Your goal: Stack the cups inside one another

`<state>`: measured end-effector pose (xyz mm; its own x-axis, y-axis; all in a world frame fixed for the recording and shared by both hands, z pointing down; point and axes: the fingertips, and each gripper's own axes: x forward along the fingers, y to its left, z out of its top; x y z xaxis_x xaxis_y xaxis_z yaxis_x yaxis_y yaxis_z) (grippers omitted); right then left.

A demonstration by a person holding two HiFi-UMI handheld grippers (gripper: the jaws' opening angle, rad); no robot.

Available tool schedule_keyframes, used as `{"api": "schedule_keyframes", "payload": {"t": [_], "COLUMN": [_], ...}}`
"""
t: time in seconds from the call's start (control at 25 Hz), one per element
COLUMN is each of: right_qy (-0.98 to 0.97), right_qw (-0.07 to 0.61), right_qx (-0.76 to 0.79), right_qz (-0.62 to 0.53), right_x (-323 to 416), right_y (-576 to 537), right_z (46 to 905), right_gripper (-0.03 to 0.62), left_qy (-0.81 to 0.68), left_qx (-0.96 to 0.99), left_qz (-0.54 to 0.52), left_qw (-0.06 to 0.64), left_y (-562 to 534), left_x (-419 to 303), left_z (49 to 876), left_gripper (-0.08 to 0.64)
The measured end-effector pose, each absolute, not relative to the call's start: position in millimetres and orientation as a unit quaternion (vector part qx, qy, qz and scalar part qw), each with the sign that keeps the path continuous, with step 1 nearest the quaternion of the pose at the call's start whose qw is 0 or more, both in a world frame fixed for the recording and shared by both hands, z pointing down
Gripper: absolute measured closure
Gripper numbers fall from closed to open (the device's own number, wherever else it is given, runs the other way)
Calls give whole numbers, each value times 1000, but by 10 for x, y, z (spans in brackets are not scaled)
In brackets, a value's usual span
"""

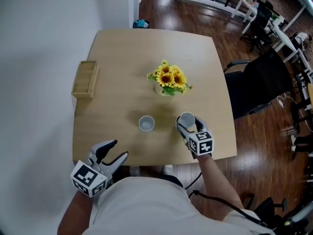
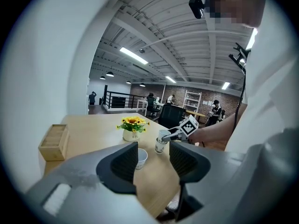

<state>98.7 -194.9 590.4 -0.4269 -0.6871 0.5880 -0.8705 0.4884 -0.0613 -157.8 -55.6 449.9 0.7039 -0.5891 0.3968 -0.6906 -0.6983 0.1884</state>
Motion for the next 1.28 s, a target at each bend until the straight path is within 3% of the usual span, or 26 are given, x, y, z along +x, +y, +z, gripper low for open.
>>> {"api": "schedule_keyframes", "payload": {"t": [0.56, 0.84, 1.28], "right_qy": [-829, -859, -864], "right_qw": [248, 254, 303], "right_qx": [479, 424, 376], "right_qz": [150, 134, 142], "right_x": [803, 107, -846], "right_y": [-1731, -1534, -1768], "right_z": [5474, 5419, 6085], "right_gripper": [212, 212, 166], "left_qy": [-329, -327, -340], "left_qx": [921, 925, 917], "left_qz": [137, 125, 126], "left_qw": [157, 148, 165], "left_y": [-575, -539, -294], "left_x": [-1635, -1707, -2047], "left_z": [4471, 4453, 4522], "left_gripper": [336, 335, 318]}}
